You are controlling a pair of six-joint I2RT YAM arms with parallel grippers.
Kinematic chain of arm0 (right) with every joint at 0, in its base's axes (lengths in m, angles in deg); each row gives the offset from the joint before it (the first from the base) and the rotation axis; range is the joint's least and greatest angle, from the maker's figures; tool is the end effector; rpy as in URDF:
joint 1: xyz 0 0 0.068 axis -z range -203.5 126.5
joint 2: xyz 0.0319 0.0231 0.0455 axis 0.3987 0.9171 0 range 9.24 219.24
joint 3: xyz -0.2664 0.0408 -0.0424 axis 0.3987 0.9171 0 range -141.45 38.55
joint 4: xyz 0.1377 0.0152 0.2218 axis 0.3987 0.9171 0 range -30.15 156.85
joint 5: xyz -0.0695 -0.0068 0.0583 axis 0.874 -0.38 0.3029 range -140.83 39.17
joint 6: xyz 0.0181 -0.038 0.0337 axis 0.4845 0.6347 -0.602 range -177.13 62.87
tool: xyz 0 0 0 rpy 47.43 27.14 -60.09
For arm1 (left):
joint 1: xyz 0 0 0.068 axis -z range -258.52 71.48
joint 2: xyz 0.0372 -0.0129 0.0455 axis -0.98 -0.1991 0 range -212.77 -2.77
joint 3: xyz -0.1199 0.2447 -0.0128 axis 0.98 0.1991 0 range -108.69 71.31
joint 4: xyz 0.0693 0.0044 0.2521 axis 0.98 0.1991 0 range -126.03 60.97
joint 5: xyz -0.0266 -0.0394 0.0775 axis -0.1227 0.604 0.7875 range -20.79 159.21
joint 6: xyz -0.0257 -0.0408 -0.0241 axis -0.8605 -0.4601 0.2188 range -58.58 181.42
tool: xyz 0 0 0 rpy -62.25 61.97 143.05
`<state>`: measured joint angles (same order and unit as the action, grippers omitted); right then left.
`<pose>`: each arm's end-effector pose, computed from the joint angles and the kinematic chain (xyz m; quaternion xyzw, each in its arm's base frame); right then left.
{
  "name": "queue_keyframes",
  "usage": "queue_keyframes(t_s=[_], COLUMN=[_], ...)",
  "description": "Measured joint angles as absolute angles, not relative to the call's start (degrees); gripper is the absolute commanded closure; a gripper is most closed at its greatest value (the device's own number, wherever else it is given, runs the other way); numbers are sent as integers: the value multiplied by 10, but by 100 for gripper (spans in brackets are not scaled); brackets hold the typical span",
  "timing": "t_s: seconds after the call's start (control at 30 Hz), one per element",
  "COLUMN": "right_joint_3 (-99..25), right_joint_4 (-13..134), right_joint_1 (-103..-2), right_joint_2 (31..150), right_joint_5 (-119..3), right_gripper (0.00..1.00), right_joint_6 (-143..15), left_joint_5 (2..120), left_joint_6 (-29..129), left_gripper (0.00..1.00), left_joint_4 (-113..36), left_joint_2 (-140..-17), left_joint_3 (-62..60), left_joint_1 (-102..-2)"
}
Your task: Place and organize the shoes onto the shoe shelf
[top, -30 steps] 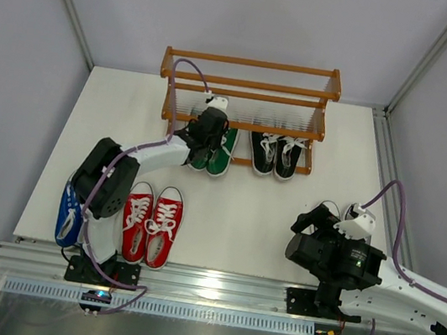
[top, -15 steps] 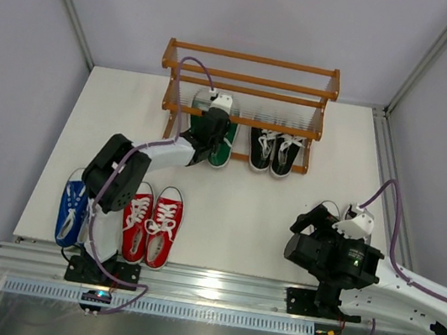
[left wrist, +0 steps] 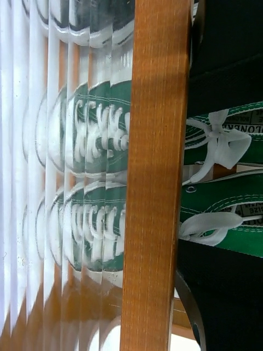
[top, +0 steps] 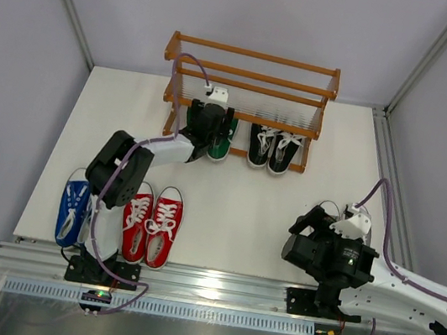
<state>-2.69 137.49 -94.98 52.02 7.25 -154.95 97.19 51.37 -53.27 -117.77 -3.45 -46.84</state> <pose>0.0574 0.0760 0.2549 0.2428 0.8371 0.0370 0.4888 0.3955 -0.2245 0.1991 0.0207 0.8198 -0.0023 0.5723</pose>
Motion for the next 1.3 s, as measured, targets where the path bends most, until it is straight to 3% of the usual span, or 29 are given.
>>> queue_keyframes(t_s=[0.17,0.2,0.67,0.87,1.1,1.2,1.3], right_joint_3=[-27,-27,-7,4,9,20,11], right_joint_4=[1375,1375,1272,1228,1150,1089,1077], right_joint_1=[-950,-950,-950,-935,-694,-580,-552], right_joint_2=[526,527,500,459,467,535,624], right_joint_5=[73,73,84,76,-108,-222,-266], right_gripper=[0,0,0,0,0,0,0], right_joint_6=[-1544,-1543,-1415,-1354,-1187,-1101,-1051], left_joint_5=[979,981,993,933,874,848,827], left_joint_6=[513,511,411,330,290,277,259], left_gripper=[9,1,0,0,0,0,0], left_joint_4=[-524,-518,-467,-401,-279,-249,-229], left_joint_2=[-1170,-1165,-920,-846,-769,-723,-680], left_joint_3=[-34,-34,57,122,177,206,237], left_joint_1=[-468,-468,-471,-471,-433,-415,-413])
